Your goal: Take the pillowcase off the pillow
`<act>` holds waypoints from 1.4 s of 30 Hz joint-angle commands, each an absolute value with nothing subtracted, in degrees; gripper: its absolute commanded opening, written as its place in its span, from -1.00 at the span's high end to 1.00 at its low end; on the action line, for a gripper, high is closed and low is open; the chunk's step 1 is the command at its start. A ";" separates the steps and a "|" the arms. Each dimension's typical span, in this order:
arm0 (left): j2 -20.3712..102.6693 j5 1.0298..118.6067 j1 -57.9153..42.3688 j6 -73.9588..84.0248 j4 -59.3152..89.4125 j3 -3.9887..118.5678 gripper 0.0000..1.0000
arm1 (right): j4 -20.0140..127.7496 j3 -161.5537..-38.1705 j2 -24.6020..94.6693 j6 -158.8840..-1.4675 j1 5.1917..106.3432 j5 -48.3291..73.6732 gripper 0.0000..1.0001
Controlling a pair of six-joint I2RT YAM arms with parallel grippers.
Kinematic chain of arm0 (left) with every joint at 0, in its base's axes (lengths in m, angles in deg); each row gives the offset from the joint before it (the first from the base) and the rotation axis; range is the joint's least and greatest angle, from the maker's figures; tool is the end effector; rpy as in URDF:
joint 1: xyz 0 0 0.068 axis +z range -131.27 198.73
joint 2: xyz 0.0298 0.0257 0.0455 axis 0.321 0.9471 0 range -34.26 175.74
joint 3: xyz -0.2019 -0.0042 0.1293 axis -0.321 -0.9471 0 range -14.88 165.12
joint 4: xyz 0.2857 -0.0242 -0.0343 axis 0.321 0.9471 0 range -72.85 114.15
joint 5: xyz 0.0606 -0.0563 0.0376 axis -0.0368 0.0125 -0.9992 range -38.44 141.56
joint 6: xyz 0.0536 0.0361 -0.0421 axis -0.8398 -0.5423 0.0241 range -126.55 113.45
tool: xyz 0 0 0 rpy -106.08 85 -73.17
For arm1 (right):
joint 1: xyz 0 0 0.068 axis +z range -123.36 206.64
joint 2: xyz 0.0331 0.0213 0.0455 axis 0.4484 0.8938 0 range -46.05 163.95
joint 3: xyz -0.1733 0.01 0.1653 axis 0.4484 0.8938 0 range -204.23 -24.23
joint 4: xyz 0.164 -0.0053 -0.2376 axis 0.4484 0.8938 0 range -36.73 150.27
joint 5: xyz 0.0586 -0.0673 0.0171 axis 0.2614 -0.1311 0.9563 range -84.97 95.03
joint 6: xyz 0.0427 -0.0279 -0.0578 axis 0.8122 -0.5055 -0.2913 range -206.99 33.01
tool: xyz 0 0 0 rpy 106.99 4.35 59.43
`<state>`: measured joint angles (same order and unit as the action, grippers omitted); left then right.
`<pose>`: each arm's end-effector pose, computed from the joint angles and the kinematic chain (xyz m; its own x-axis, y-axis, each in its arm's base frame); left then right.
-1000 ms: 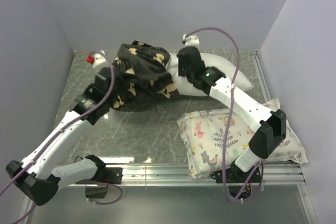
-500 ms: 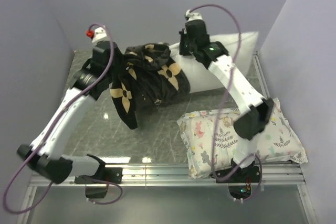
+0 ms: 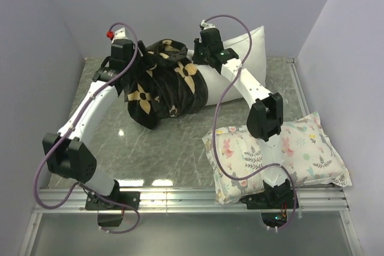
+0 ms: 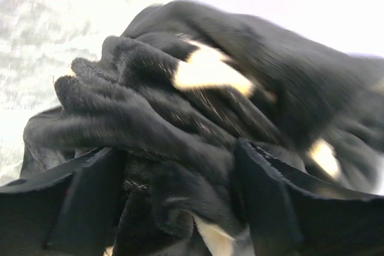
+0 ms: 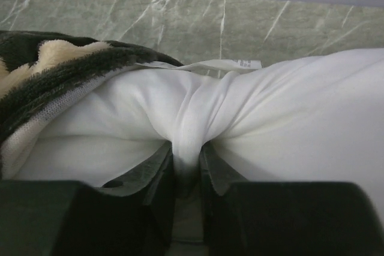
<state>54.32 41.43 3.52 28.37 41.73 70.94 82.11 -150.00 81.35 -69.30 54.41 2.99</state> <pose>0.4024 -0.0973 0.3262 -0.4249 -0.4685 -0.7746 -0.1655 0.8814 -0.4423 0.4924 0.2566 0.2775 -0.5606 0.0480 -0.8267 -0.2814 0.9279 0.2447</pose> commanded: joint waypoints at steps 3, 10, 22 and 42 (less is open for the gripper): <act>45.21 37.88 -0.07 24.57 41.58 69.94 -0.67 | 89.57 -150.35 88.42 -67.13 55.03 8.72 0.26; 40.90 23.01 -10.88 26.58 43.36 63.80 -0.76 | 89.65 -150.70 91.58 -65.81 55.38 12.59 -0.14; 44.93 28.53 -16.69 31.16 29.30 48.67 -0.82 | 90.10 -150.27 94.05 -65.28 56.43 14.62 -0.26; 38.89 29.74 11.21 41.96 37.11 37.79 0.99 | 84.57 -137.97 90.98 -66.95 57.40 10.75 -0.30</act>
<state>44.11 29.54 3.26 39.89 36.38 42.57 67.95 -145.15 85.28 -66.61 55.68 8.74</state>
